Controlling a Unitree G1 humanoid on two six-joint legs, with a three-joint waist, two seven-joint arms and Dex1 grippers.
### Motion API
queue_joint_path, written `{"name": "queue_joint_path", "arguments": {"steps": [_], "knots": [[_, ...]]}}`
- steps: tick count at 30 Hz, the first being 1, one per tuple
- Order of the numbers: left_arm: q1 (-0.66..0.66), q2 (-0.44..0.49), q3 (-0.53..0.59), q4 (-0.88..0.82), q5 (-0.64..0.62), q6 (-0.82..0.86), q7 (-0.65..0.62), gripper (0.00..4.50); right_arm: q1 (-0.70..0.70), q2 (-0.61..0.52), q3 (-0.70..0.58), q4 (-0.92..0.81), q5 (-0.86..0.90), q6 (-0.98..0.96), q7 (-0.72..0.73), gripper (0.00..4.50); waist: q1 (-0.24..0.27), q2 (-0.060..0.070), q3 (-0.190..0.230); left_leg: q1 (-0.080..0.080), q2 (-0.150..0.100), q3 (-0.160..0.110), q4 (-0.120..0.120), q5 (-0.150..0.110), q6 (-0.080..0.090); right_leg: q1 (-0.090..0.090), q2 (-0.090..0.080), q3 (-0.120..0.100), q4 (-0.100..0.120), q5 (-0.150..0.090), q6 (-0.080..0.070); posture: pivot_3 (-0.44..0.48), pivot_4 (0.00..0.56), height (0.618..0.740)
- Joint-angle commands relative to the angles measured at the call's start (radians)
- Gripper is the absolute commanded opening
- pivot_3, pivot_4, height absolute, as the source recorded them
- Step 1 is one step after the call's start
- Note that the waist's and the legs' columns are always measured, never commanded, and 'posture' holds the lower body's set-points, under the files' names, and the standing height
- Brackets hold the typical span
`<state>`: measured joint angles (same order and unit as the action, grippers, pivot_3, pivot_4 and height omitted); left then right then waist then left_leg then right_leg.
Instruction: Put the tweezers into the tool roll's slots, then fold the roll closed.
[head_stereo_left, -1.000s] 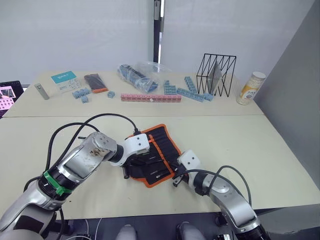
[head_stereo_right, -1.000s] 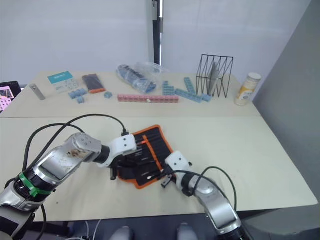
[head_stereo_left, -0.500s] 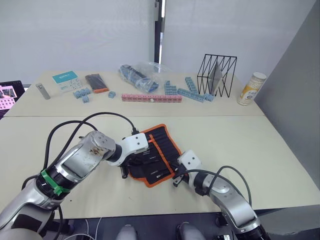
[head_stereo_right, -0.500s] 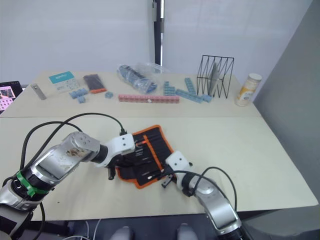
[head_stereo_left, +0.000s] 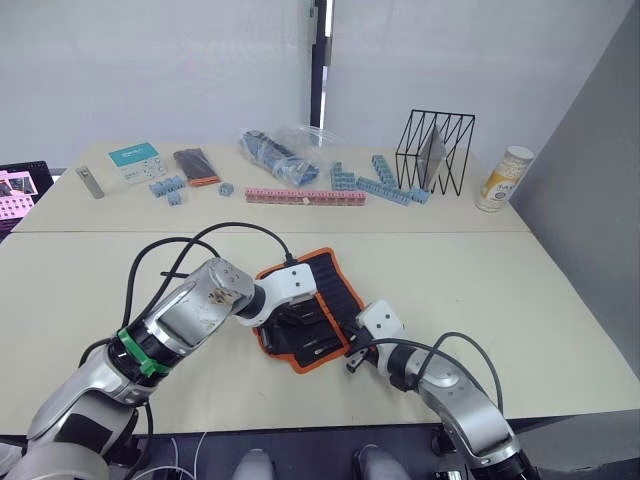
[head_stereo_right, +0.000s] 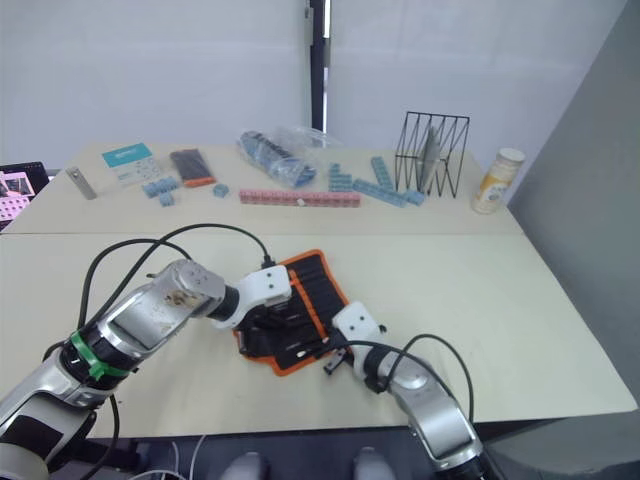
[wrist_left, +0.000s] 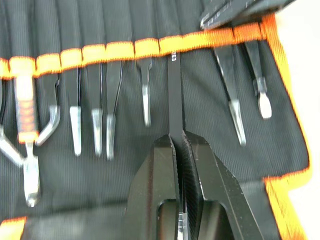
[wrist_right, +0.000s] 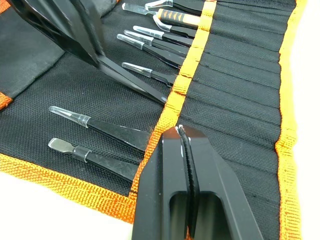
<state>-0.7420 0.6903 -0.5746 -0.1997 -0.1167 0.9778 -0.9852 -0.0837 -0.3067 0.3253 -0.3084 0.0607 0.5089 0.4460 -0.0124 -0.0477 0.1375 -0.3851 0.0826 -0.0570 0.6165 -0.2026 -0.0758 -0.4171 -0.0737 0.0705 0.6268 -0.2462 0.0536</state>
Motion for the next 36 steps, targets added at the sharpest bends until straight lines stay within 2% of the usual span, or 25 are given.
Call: {"name": "queue_joint_path", "arguments": {"steps": [1, 7, 16, 19, 26, 32, 36], "knots": [[-0.024, -0.053, -0.022, 0.029, 0.030, -0.032, 0.026, 0.02, 0.064, -0.015, 0.056, 0.125, -0.015, 0.117, 0.016, 0.00, 0.000, 0.000, 0.000, 0.000, 0.000, 0.000, 0.000, 0.000, 0.000, 0.000, 0.000, 0.000, 0.000, 0.000, 0.000, 0.000, 0.150, 0.706], [-0.021, -0.100, -0.024, 0.079, 0.054, -0.057, 0.035, 0.02, 0.063, -0.019, 0.052, 0.126, -0.015, 0.115, 0.018, 0.00, 0.000, 0.000, 0.000, 0.001, 0.000, 0.000, 0.000, 0.000, 0.000, 0.002, 0.001, 0.000, 0.001, 0.000, 0.000, 0.000, 0.150, 0.706], [-0.023, -0.255, -0.030, 0.254, 0.115, -0.178, 0.100, 0.02, 0.056, -0.013, 0.059, 0.136, -0.019, 0.112, 0.019, 0.00, 0.005, 0.001, -0.001, 0.012, -0.002, -0.002, 0.000, 0.000, 0.000, 0.014, 0.000, 0.001, -0.002, -0.006, 0.001, 0.000, 0.150, 0.706], [-0.010, -0.242, -0.029, 0.255, 0.133, -0.188, 0.090, 0.02, 0.057, -0.016, 0.053, 0.132, -0.019, 0.113, 0.020, 0.00, 0.010, 0.002, -0.001, 0.016, -0.004, -0.003, 0.002, 0.000, -0.001, 0.015, -0.002, 0.001, -0.003, -0.008, 0.002, 0.000, 0.150, 0.706], [0.009, -0.208, 0.007, 0.202, 0.133, -0.170, 0.076, 0.02, 0.056, -0.013, 0.052, 0.140, -0.023, 0.108, 0.022, 0.00, -0.001, 0.003, -0.001, 0.013, -0.004, -0.003, 0.009, -0.005, -0.008, 0.015, -0.003, 0.001, -0.003, -0.008, 0.002, 0.000, 0.150, 0.706], [0.033, -0.117, 0.134, 0.057, 0.061, -0.114, 0.040, 2.06, 0.054, -0.017, 0.051, 0.143, -0.024, 0.106, 0.027, 0.00, -0.012, 0.005, 0.001, 0.006, -0.004, -0.003, 0.009, 0.000, 0.000, 0.012, -0.002, 0.001, 0.000, -0.008, 0.002, 0.000, 0.150, 0.706], [0.081, -0.025, 0.275, -0.068, -0.027, -0.068, 0.018, 3.34, 0.050, -0.027, 0.053, 0.150, -0.027, 0.103, 0.035, 0.00, -0.020, 0.006, 0.002, 0.006, -0.003, -0.004, 0.007, -0.001, 0.001, 0.011, -0.001, 0.001, 0.002, -0.008, 0.002, 0.000, 0.150, 0.706]]}}
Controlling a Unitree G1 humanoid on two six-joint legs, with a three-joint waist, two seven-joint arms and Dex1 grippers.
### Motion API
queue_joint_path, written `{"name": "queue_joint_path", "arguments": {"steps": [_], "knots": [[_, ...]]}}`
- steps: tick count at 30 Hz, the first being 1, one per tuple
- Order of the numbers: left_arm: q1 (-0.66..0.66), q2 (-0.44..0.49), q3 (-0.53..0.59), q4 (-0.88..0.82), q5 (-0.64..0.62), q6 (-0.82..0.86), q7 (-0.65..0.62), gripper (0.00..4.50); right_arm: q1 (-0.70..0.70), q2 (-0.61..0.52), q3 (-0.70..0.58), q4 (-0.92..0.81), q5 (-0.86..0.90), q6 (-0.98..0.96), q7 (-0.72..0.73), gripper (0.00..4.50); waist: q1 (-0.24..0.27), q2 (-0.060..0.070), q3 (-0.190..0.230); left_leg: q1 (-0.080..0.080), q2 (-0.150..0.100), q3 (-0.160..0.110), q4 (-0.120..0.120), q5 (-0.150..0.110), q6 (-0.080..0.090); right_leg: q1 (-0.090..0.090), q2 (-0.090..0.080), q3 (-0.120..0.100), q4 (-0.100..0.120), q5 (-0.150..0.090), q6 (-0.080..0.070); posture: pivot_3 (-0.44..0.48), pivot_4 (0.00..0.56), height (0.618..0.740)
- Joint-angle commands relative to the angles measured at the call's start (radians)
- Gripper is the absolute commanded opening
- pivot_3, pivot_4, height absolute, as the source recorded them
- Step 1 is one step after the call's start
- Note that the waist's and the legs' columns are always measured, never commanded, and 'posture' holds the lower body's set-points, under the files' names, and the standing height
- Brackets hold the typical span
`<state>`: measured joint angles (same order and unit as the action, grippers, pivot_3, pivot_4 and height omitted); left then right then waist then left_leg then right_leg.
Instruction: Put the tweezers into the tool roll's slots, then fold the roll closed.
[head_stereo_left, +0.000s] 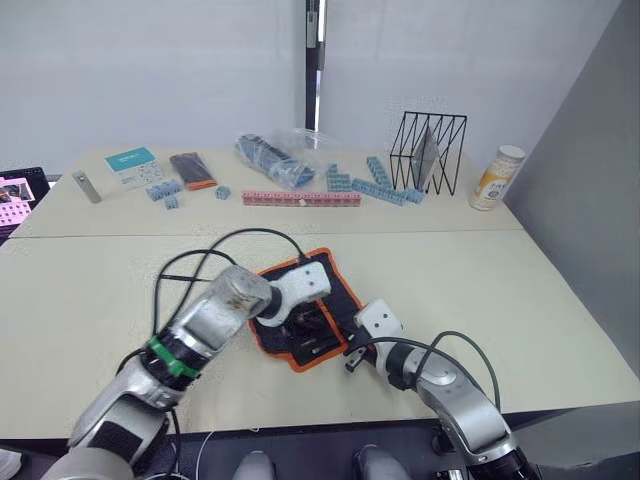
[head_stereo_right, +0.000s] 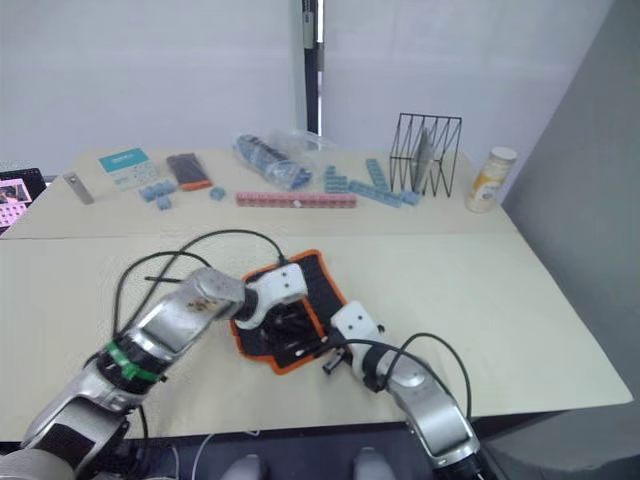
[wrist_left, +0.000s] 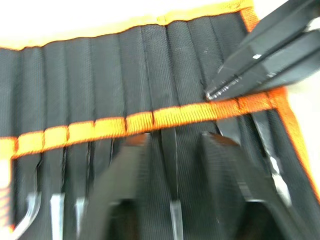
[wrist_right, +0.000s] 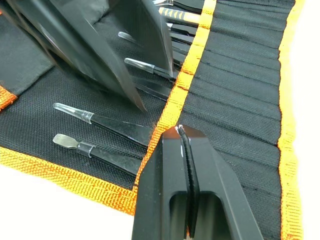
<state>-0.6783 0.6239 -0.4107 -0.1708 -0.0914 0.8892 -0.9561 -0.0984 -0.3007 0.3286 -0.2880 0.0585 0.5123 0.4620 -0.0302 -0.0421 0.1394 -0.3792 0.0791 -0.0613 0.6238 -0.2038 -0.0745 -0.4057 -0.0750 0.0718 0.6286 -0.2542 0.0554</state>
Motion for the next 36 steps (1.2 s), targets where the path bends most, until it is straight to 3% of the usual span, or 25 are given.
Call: {"name": "queue_joint_path", "arguments": {"steps": [1, 4, 9, 13, 19, 25, 31, 36], "knots": [[0.037, 0.063, 0.143, -0.123, -0.068, 0.027, -0.011, 3.70, 0.064, -0.035, 0.049, 0.131, -0.024, 0.098, 0.021, 0.00, -0.004, 0.001, 0.000, 0.000, 0.000, 0.000, 0.000, -0.001, 0.001, 0.000, 0.000, 0.000, 0.000, 0.000, 0.000, 0.000, 0.150, 0.706], [0.146, 0.143, 0.263, -0.193, -0.103, 0.032, -0.001, 4.47, 0.054, -0.039, 0.048, 0.139, -0.024, 0.096, 0.031, 0.00, -0.012, 0.002, 0.001, 0.001, 0.000, 0.000, 0.000, -0.002, 0.001, 0.001, -0.001, 0.000, -0.002, 0.000, 0.000, 0.000, 0.150, 0.706], [0.361, 0.205, 0.444, -0.267, -0.126, 0.028, 0.067, 4.47, 0.044, -0.052, 0.046, 0.147, -0.024, 0.090, 0.051, 0.00, -0.013, 0.003, 0.004, 0.001, 0.000, 0.000, 0.000, -0.004, 0.002, 0.000, 0.000, 0.000, -0.002, 0.000, 0.000, 0.000, 0.150, 0.706], [0.512, 0.182, 0.578, -0.338, -0.143, 0.062, 0.146, 4.47, 0.032, -0.065, 0.049, 0.153, -0.023, 0.088, 0.070, 0.00, -0.007, -0.005, 0.007, 0.003, 0.001, 0.000, 0.000, -0.005, 0.002, -0.002, -0.001, -0.001, -0.004, -0.001, 0.000, 0.000, 0.150, 0.706], [0.571, 0.037, 0.635, -0.385, -0.109, 0.134, 0.378, 4.47, 0.016, -0.080, 0.054, 0.162, -0.021, 0.085, 0.095, 0.00, -0.003, -0.006, 0.007, 0.004, 0.001, 0.001, 0.001, -0.009, -0.006, 0.001, -0.002, -0.001, -0.008, -0.001, 0.000, 0.000, 0.150, 0.706], [0.454, -0.192, 0.621, -0.348, -0.002, 0.256, 0.700, 4.47, 0.002, -0.085, 0.065, 0.168, -0.026, 0.084, 0.113, 0.00, -0.001, -0.008, 0.006, 0.005, 0.001, 0.001, 0.002, -0.008, -0.004, 0.002, -0.001, -0.001, -0.007, -0.001, 0.000, 0.000, 0.150, 0.706], [0.383, -0.341, 0.599, -0.253, 0.095, 0.243, 0.914, 4.47, -0.008, -0.085, 0.066, 0.169, -0.029, 0.085, 0.120, 0.00, -0.005, -0.010, 0.005, 0.004, 0.000, 0.001, 0.001, -0.005, 0.001, 0.004, -0.001, -0.001, -0.004, 0.000, 0.001, 0.000, 0.150, 0.706], [0.341, -0.411, 0.605, -0.122, 0.136, 0.172, 1.012, 4.47, -0.013, -0.083, 0.065, 0.172, -0.031, 0.084, 0.117, 0.00, -0.007, -0.012, 0.004, 0.004, 0.000, 0.000, 0.000, -0.005, 0.001, 0.004, 0.000, -0.001, -0.004, 0.000, 0.001, 0.000, 0.150, 0.706]]}}
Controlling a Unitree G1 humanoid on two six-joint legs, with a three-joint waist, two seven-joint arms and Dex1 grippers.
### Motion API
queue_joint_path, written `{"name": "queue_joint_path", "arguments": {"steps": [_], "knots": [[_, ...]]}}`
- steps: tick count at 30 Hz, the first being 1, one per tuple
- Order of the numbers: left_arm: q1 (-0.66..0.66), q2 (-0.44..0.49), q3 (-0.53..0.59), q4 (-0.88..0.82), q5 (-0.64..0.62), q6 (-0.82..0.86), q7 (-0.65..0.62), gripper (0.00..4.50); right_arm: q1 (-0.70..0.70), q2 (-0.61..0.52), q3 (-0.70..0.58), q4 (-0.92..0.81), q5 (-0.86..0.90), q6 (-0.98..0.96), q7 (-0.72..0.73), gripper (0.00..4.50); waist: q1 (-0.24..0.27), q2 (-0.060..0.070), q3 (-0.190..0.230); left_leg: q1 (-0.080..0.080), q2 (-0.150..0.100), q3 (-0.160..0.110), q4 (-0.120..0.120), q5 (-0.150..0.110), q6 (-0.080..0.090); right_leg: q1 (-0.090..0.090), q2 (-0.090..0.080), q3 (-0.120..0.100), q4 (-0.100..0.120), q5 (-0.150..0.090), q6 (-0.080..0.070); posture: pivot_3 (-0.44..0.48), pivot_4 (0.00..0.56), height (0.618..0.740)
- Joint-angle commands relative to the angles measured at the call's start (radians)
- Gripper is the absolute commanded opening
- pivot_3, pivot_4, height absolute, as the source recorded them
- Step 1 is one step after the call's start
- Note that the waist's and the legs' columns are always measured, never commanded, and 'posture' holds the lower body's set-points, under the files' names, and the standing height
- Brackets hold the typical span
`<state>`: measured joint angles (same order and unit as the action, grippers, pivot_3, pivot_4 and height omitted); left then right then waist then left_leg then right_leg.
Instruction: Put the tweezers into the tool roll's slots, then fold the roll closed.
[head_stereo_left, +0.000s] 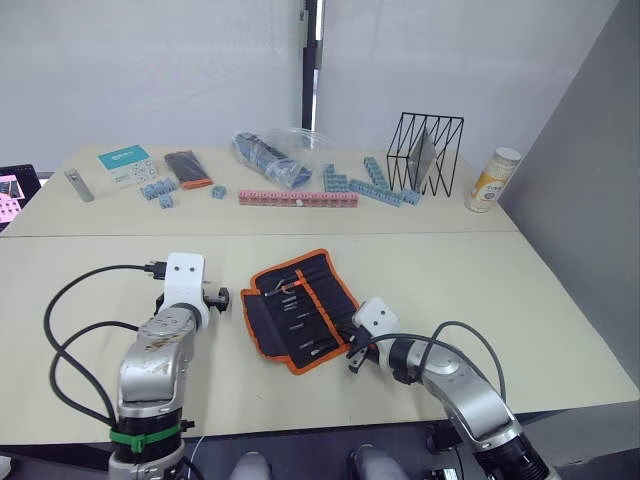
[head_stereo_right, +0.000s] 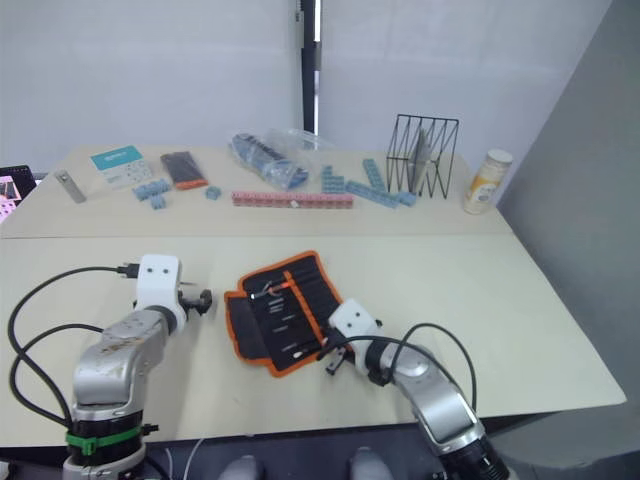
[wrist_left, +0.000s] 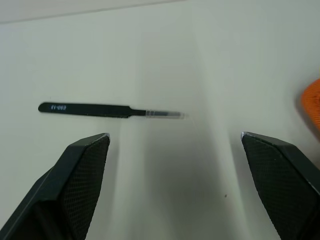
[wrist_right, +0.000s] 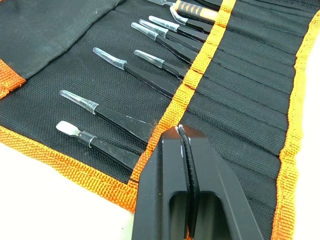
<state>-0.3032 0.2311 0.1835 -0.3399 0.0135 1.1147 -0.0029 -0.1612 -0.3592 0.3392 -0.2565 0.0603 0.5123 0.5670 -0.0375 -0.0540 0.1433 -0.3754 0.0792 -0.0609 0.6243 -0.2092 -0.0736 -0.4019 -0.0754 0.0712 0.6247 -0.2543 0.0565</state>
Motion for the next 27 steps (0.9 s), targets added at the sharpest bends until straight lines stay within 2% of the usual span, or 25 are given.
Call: {"name": "queue_joint_path", "arguments": {"steps": [1, 10, 15, 27], "knots": [[-0.050, -0.033, 0.017, 0.078, 0.027, -0.090, 0.071, 4.47, 0.049, -0.023, 0.054, 0.141, -0.032, 0.085, 0.011, 0.00, 0.000, 0.000, -0.001, 0.001, 0.000, 0.000, 0.000, 0.000, 0.000, 0.000, 0.000, 0.000, 0.000, 0.000, 0.000, 0.000, 0.150, 0.706], [-0.126, -0.113, 0.052, 0.273, 0.053, -0.199, 0.207, 4.47, 0.047, -0.020, 0.050, 0.132, -0.030, 0.091, 0.004, 0.00, 0.000, 0.000, -0.002, 0.004, 0.000, 0.000, 0.001, -0.004, -0.007, 0.000, 0.000, 0.000, -0.001, 0.000, 0.000, 0.000, 0.150, 0.706], [-0.143, -0.095, 0.064, 0.361, 0.066, -0.211, 0.249, 4.47, 0.043, -0.015, 0.044, 0.134, -0.029, 0.090, -0.002, 0.00, 0.000, 0.005, -0.003, 0.006, -0.001, 0.000, 0.001, -0.004, -0.006, 0.002, 0.000, 0.000, 0.000, 0.000, 0.000, 0.000, 0.150, 0.706], [-0.088, -0.045, 0.131, 0.323, 0.060, -0.165, 0.270, 4.47, 0.044, -0.008, 0.036, 0.137, -0.029, 0.090, -0.013, 0.00, -0.012, 0.010, -0.006, 0.007, -0.001, 0.000, -0.001, -0.005, -0.008, 0.002, -0.001, 0.000, 0.000, 0.000, 0.000, 0.000, 0.150, 0.706]]}}
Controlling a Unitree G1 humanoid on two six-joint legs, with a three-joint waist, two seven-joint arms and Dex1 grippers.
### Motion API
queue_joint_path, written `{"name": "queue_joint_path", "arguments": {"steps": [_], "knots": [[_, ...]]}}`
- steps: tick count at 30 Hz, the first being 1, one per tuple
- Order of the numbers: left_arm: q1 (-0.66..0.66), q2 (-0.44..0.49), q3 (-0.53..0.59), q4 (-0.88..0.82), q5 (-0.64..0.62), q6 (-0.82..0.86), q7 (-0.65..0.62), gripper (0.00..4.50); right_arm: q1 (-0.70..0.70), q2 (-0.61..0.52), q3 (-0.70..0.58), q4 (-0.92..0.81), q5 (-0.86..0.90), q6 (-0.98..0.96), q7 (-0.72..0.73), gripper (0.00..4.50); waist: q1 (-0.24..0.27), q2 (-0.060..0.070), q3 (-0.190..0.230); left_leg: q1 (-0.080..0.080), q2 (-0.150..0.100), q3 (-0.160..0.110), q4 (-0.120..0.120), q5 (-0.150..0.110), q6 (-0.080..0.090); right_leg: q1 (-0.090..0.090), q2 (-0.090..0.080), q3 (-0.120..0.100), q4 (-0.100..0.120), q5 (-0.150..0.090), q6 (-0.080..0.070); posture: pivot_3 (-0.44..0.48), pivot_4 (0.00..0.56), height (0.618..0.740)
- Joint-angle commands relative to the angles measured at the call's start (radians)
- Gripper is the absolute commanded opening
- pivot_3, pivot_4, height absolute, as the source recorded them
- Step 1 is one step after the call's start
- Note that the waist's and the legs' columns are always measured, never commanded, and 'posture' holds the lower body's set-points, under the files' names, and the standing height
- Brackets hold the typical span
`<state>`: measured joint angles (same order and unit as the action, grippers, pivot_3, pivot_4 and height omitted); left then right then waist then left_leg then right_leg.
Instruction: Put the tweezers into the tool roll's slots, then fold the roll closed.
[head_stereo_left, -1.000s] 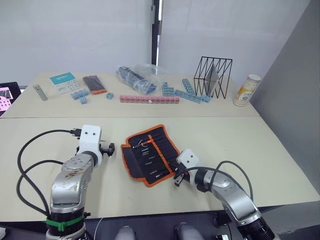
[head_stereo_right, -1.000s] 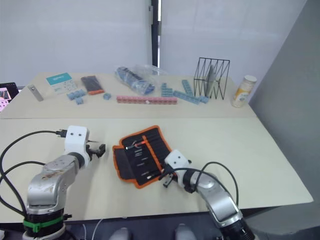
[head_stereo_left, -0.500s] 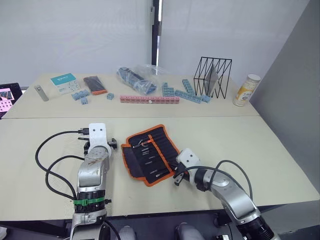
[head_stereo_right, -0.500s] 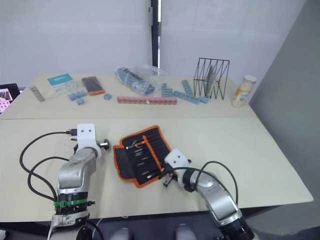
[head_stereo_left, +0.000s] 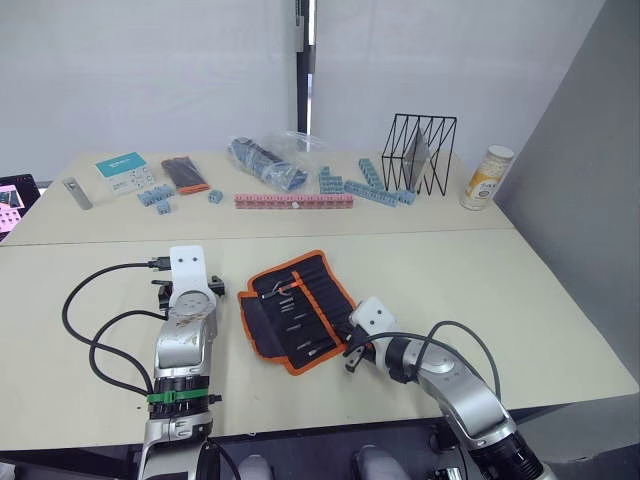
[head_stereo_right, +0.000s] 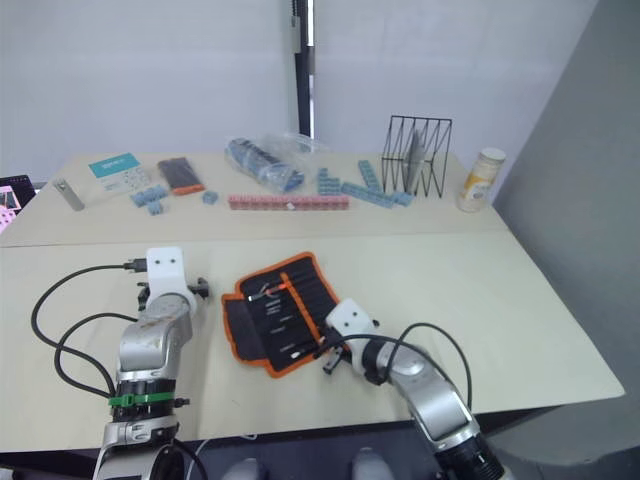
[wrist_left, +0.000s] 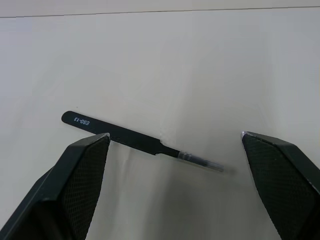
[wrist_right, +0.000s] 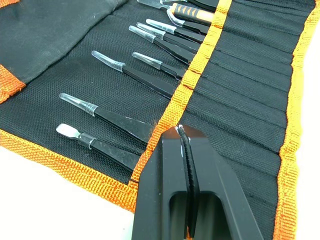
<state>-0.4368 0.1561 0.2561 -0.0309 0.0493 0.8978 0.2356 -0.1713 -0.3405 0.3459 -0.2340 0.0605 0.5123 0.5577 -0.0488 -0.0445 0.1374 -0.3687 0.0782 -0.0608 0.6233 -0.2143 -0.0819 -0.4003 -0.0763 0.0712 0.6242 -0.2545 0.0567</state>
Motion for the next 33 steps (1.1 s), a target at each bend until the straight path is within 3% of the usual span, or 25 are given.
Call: {"name": "queue_joint_path", "arguments": {"steps": [1, 22, 33], "knots": [[0.050, 0.036, 0.064, 0.016, 0.024, 0.050, 0.030, 4.47, 0.054, -0.027, 0.029, 0.115, -0.030, 0.090, -0.004, 0.00, -0.001, 0.000, 0.000, 0.000, 0.000, 0.000, 0.000, 0.000, 0.000, 0.000, 0.000, 0.000, 0.000, 0.000, 0.000, 0.000, 0.150, 0.706], [0.078, 0.029, 0.077, -0.022, -0.007, 0.071, 0.006, 4.47, 0.044, -0.019, 0.038, 0.133, -0.034, 0.081, 0.000, 0.00, -0.004, 0.000, 0.000, 0.001, 0.000, 0.000, 0.000, -0.002, -0.003, -0.003, 0.000, 0.000, -0.002, 0.000, 0.000, 0.000, 0.150, 0.706], [0.055, 0.029, 0.069, 0.047, -0.026, 0.016, -0.007, 1.02, 0.049, -0.023, 0.034, 0.123, -0.033, 0.083, -0.002, 0.00, -0.004, 0.002, 0.000, 0.000, 0.000, 0.000, 0.000, -0.002, -0.003, -0.003, 0.000, 0.000, -0.004, 0.000, 0.000, 0.000, 0.150, 0.706]]}}
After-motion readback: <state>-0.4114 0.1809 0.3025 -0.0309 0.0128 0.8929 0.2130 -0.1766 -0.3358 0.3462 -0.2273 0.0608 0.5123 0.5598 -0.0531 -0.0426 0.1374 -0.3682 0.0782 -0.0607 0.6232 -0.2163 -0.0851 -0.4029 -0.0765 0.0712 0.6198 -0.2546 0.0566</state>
